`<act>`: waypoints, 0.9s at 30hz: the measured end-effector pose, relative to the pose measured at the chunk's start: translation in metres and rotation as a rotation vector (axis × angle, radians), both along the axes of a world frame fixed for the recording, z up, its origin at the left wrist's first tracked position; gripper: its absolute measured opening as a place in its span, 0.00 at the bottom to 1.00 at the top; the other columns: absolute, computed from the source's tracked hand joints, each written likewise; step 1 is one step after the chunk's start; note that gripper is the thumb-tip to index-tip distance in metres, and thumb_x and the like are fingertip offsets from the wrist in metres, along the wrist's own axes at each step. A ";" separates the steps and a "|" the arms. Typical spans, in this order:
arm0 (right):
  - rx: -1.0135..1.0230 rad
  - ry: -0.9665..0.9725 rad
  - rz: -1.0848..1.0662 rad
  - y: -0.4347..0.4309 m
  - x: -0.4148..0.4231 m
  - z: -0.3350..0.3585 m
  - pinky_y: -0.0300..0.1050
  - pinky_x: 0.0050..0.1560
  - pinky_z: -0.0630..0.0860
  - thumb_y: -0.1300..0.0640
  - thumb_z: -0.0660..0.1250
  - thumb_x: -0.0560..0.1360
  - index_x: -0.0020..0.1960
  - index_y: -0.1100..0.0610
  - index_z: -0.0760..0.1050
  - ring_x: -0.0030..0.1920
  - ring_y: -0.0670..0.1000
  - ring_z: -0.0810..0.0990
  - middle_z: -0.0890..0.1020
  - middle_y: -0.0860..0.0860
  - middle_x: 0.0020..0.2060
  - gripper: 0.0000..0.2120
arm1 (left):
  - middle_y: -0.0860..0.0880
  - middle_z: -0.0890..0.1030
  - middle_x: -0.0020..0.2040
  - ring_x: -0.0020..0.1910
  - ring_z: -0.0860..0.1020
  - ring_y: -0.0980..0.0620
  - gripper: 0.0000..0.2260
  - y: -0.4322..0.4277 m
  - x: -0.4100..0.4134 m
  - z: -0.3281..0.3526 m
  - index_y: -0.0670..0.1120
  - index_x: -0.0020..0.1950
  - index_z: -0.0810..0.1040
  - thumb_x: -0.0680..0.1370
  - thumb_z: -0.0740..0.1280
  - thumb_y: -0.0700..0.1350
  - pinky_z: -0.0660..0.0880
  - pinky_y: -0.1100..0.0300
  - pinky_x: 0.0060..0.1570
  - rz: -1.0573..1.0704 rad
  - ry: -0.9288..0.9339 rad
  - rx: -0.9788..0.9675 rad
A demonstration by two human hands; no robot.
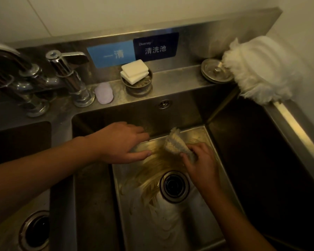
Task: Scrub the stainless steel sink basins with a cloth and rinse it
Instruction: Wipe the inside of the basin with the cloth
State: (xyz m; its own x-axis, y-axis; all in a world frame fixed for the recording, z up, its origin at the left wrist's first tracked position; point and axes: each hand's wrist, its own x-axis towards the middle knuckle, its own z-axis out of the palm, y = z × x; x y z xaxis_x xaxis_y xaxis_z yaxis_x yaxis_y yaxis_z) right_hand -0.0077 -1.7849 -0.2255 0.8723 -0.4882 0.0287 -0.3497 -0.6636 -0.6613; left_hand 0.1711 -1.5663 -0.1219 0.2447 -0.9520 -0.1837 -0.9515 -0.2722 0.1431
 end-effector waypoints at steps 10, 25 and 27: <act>0.033 0.211 0.119 0.003 0.012 -0.078 0.49 0.63 0.72 0.53 0.69 0.76 0.66 0.53 0.75 0.63 0.54 0.74 0.77 0.51 0.61 0.19 | 0.52 0.77 0.51 0.47 0.77 0.51 0.29 -0.006 0.007 -0.016 0.54 0.61 0.73 0.77 0.44 0.70 0.75 0.54 0.49 0.007 -0.015 0.002; -0.154 0.256 0.151 -0.006 0.045 -0.113 0.50 0.56 0.72 0.52 0.65 0.77 0.70 0.48 0.72 0.58 0.56 0.71 0.72 0.53 0.59 0.21 | 0.52 0.77 0.52 0.49 0.78 0.50 0.32 -0.006 0.004 -0.022 0.54 0.63 0.73 0.75 0.43 0.71 0.75 0.53 0.49 -0.010 0.022 -0.008; -0.162 0.259 0.044 -0.019 0.047 -0.113 0.52 0.55 0.72 0.54 0.65 0.77 0.70 0.50 0.72 0.59 0.58 0.71 0.72 0.55 0.60 0.21 | 0.52 0.77 0.53 0.49 0.77 0.51 0.32 -0.006 0.004 -0.022 0.55 0.63 0.72 0.75 0.42 0.71 0.75 0.55 0.49 -0.006 0.025 0.000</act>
